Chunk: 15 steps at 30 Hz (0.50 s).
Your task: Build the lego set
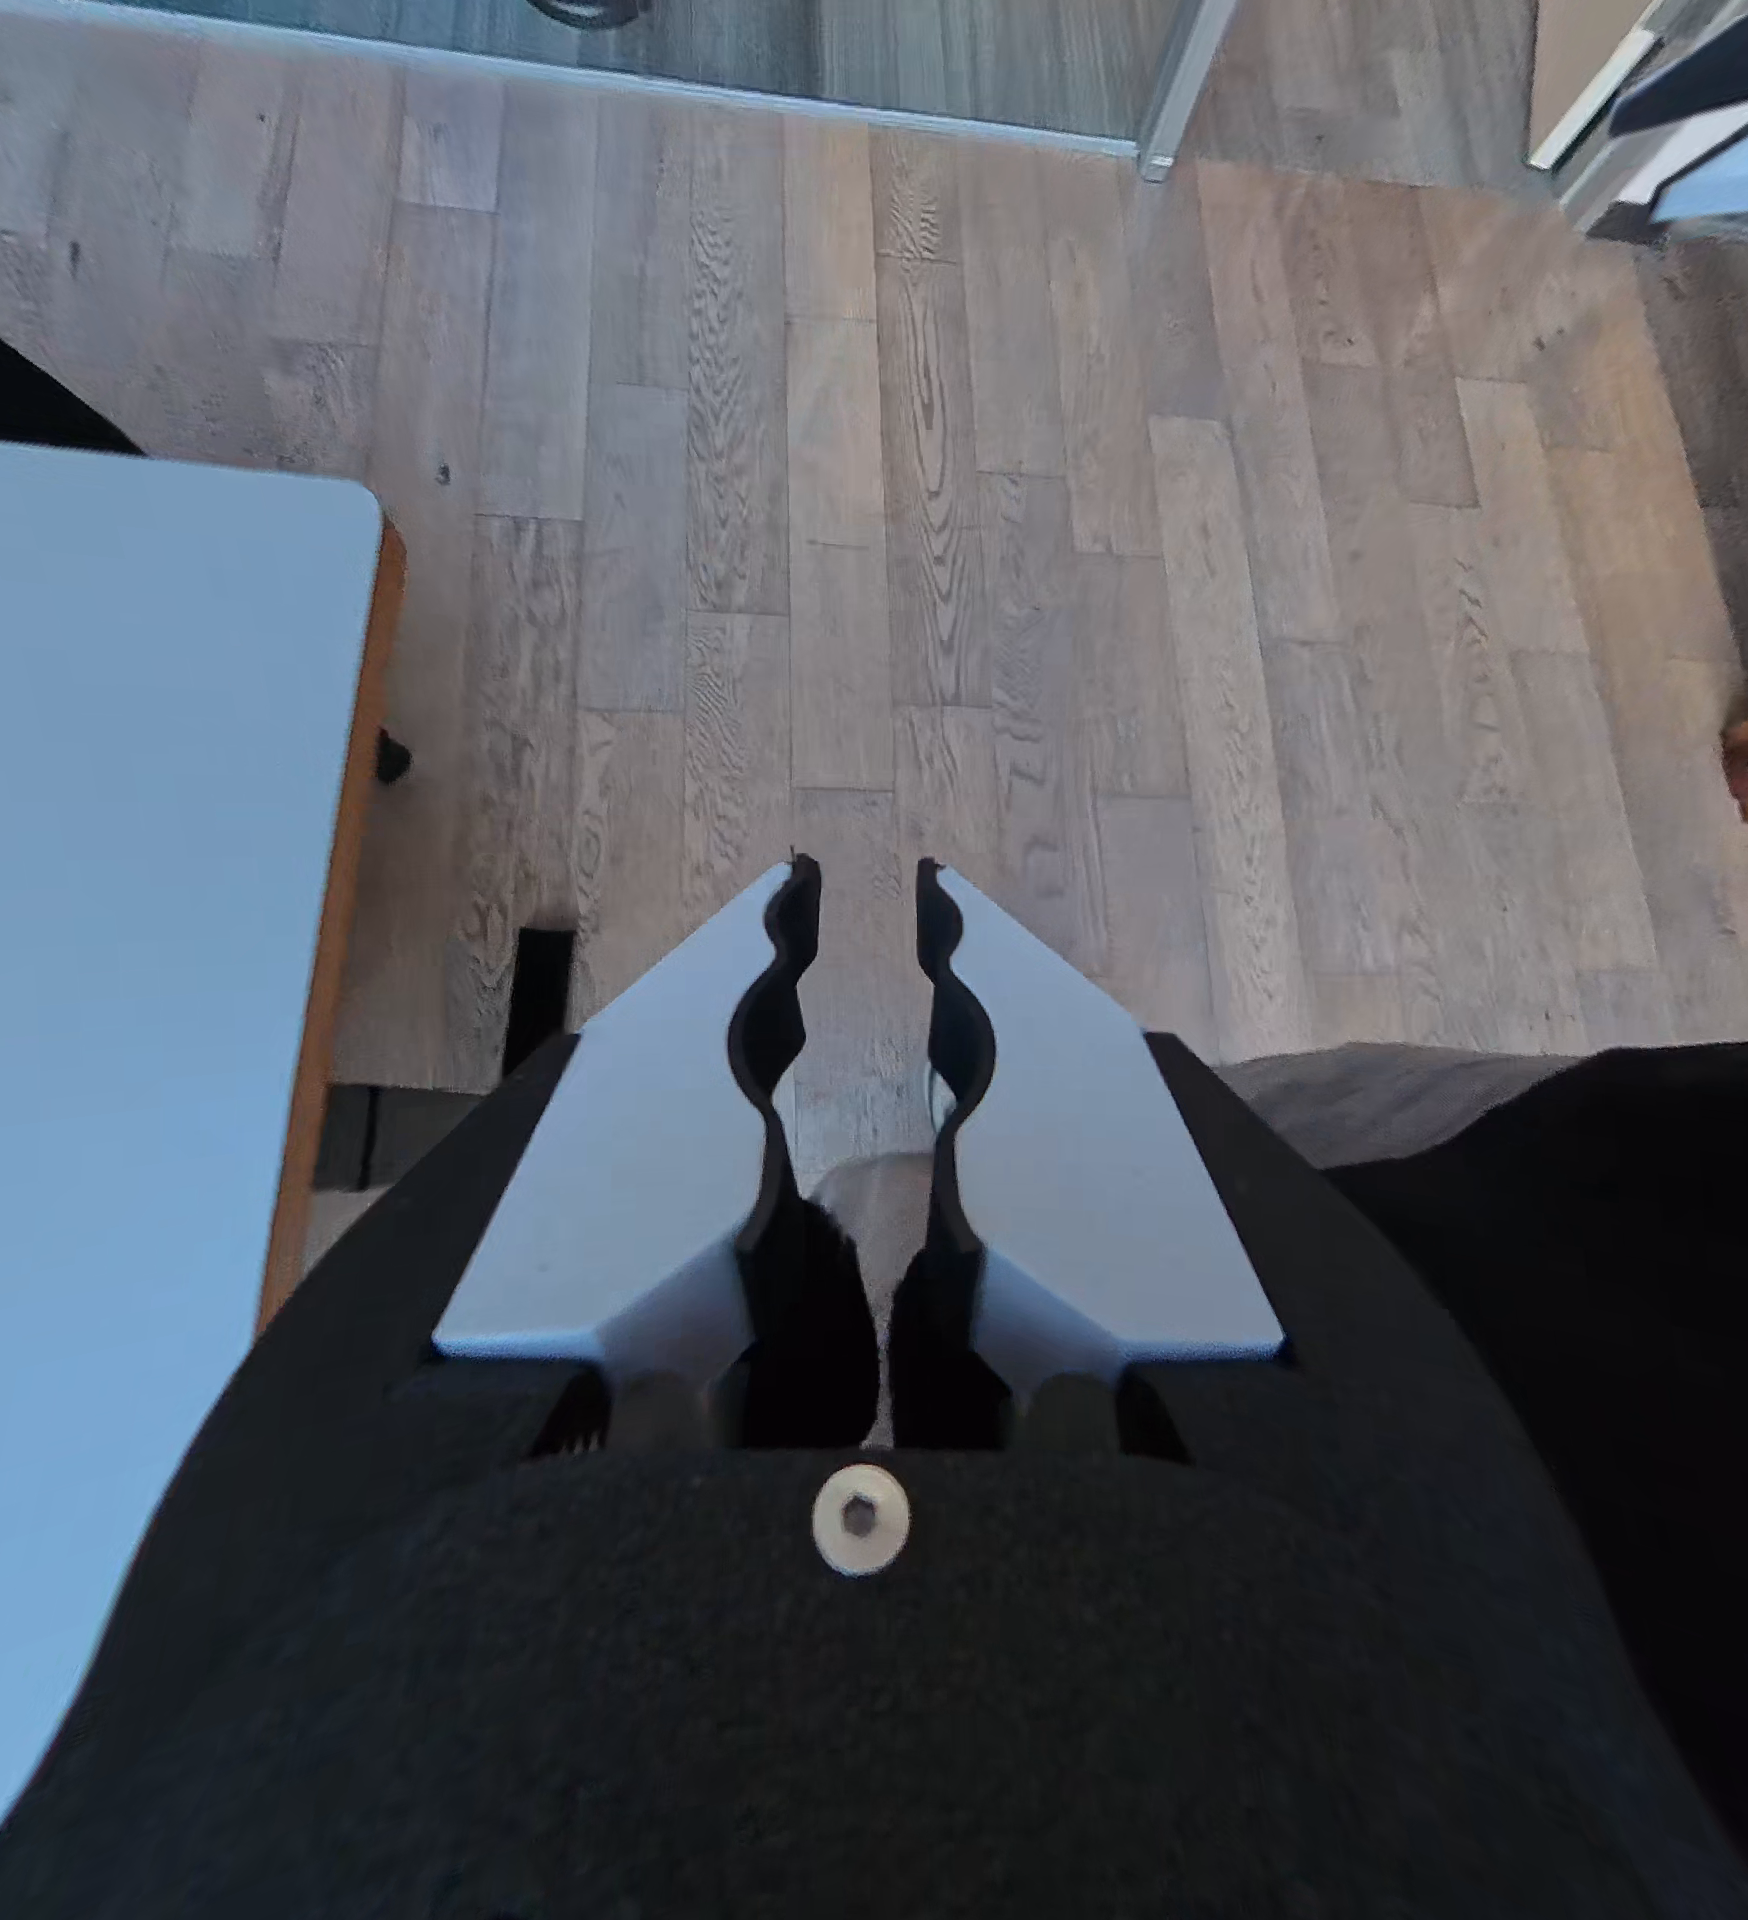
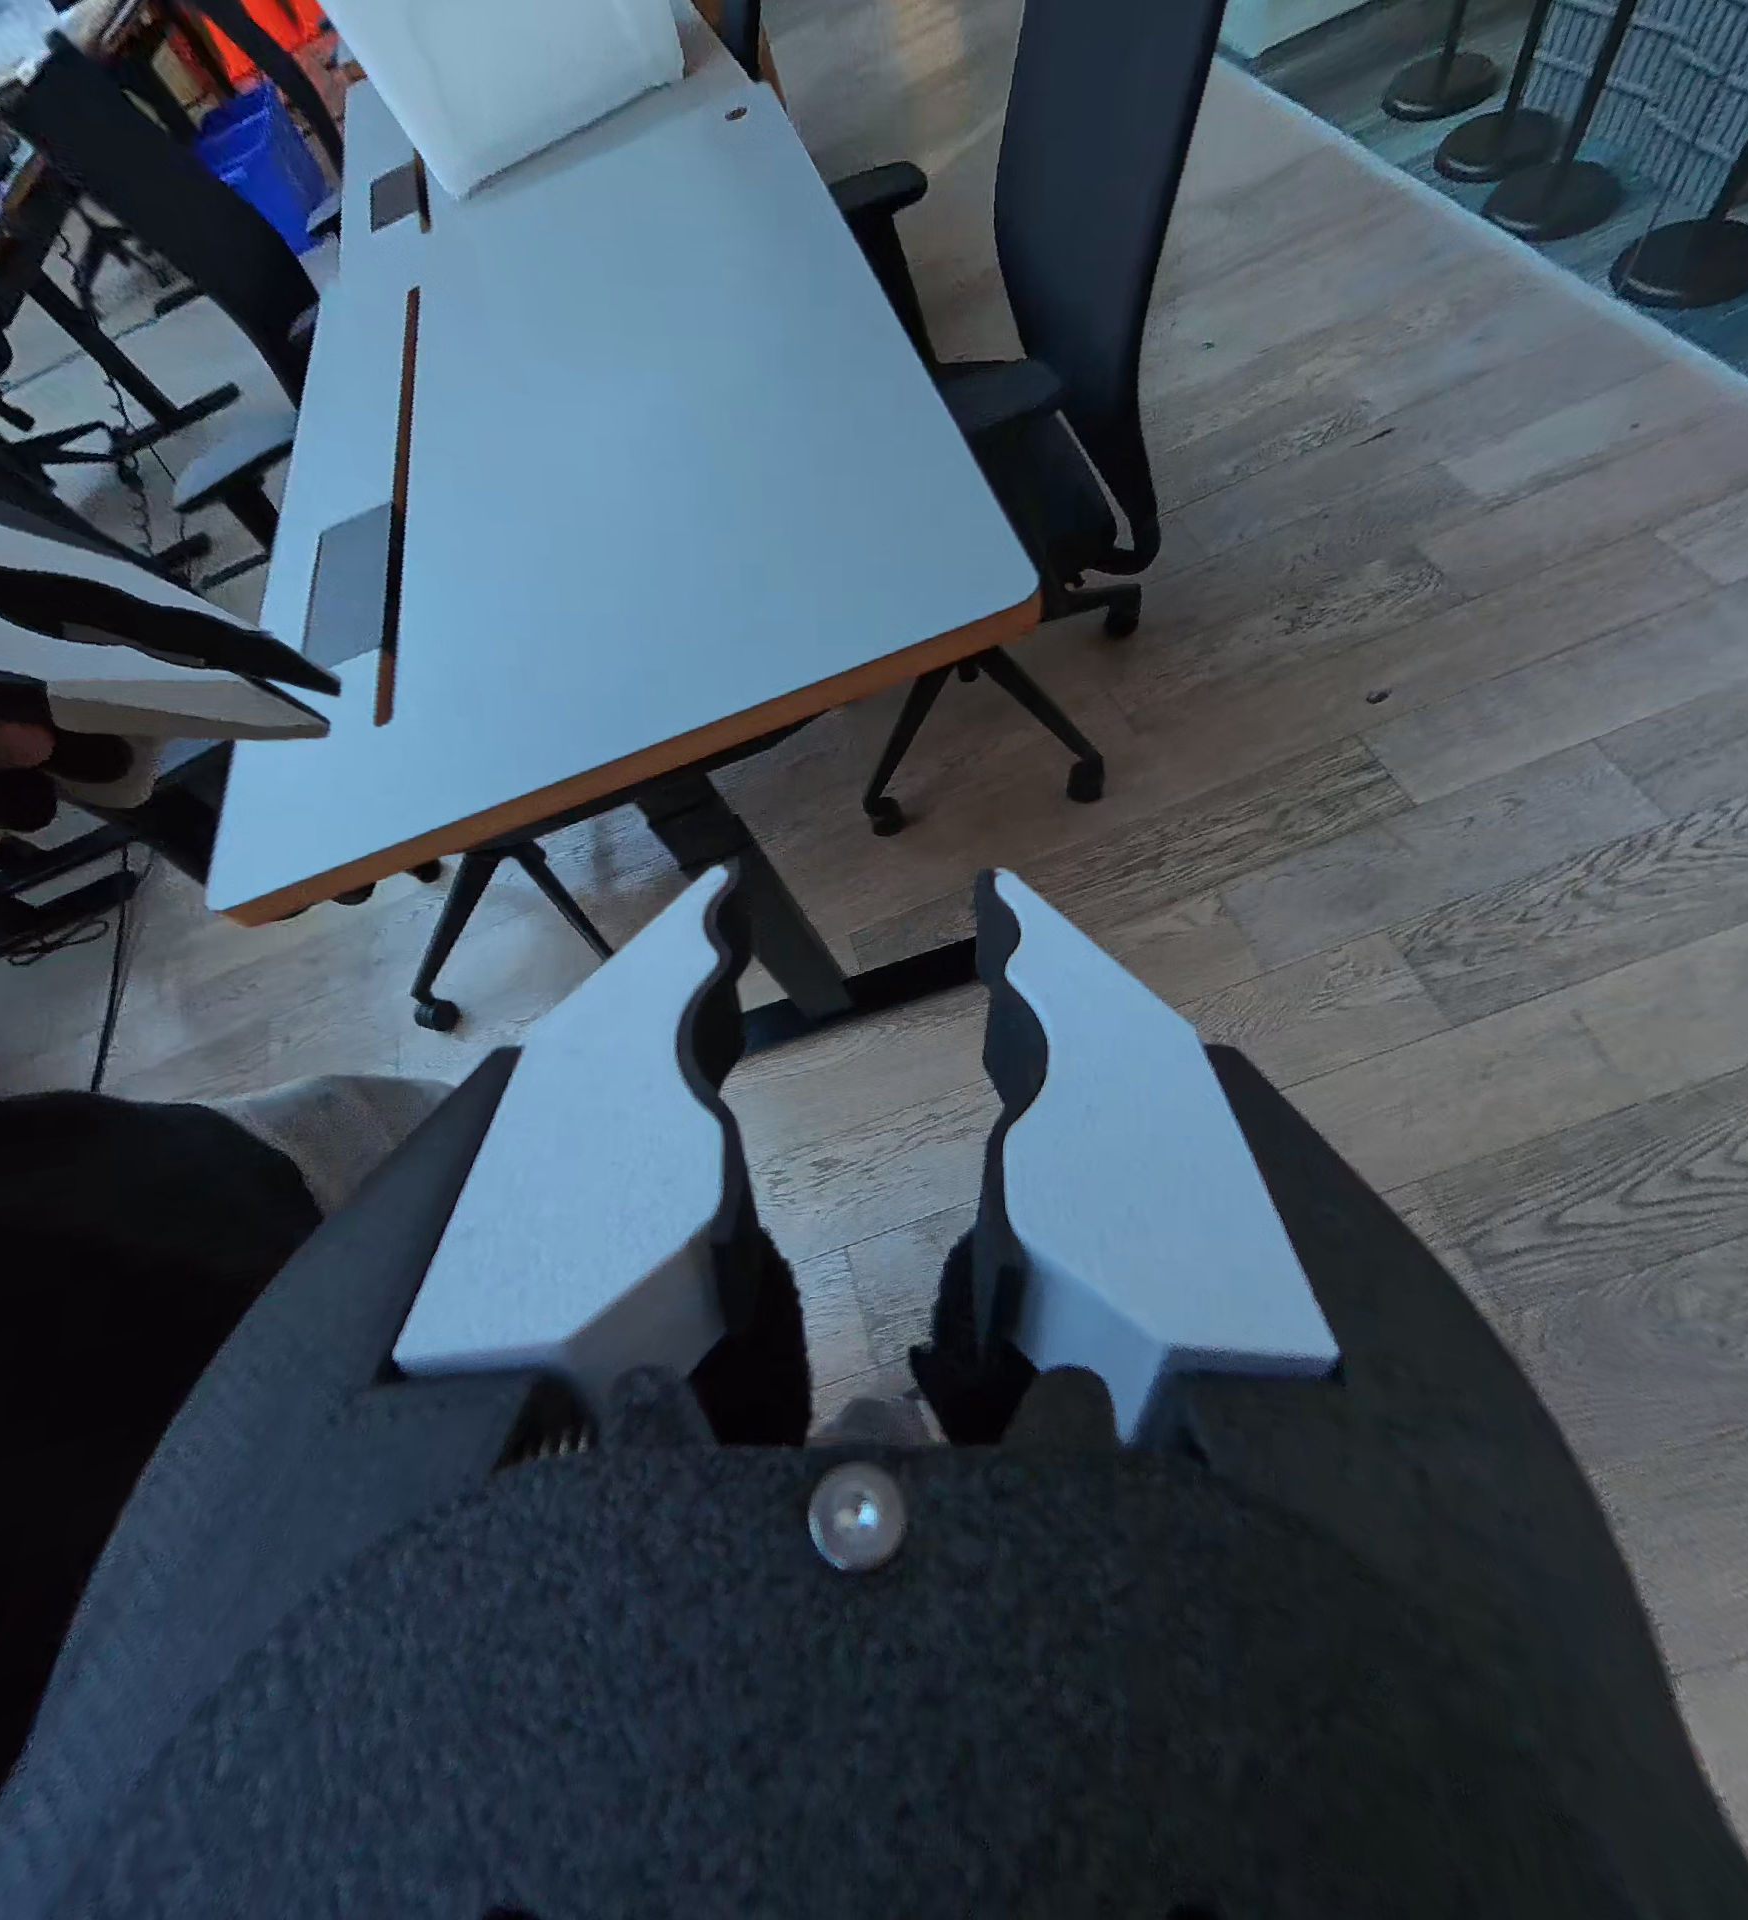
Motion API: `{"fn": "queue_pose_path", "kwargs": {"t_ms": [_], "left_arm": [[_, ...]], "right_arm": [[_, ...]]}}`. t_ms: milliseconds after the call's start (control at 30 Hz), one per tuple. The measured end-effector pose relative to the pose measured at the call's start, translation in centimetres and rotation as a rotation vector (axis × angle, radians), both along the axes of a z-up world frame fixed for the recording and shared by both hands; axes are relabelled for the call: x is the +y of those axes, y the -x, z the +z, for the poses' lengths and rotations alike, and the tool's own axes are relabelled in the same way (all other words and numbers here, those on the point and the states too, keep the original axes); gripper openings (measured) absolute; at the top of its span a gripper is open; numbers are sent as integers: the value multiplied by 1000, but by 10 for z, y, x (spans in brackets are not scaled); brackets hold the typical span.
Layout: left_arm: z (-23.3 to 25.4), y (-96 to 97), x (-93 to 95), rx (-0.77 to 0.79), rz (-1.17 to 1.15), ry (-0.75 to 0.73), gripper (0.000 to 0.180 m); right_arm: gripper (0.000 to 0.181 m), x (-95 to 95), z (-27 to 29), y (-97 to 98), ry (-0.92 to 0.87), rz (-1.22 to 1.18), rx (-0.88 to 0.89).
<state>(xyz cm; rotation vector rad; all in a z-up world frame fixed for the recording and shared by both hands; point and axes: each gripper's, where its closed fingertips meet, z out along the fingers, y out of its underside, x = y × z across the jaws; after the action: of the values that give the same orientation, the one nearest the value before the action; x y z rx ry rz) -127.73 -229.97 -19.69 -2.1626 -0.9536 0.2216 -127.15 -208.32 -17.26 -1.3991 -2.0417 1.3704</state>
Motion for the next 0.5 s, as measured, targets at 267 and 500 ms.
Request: {"fn": "queue_pose_path", "kwargs": {"t_ms": [267, 500], "left_arm": [[-4, 244, 99, 54, 90, -55, 16], [-7, 486, 185, 119, 93, -67, 14]], "right_arm": [[42, 91, 16, 267, -78, 97, 71], [42, 147, 20, 499, -27, 86, 45]]}}
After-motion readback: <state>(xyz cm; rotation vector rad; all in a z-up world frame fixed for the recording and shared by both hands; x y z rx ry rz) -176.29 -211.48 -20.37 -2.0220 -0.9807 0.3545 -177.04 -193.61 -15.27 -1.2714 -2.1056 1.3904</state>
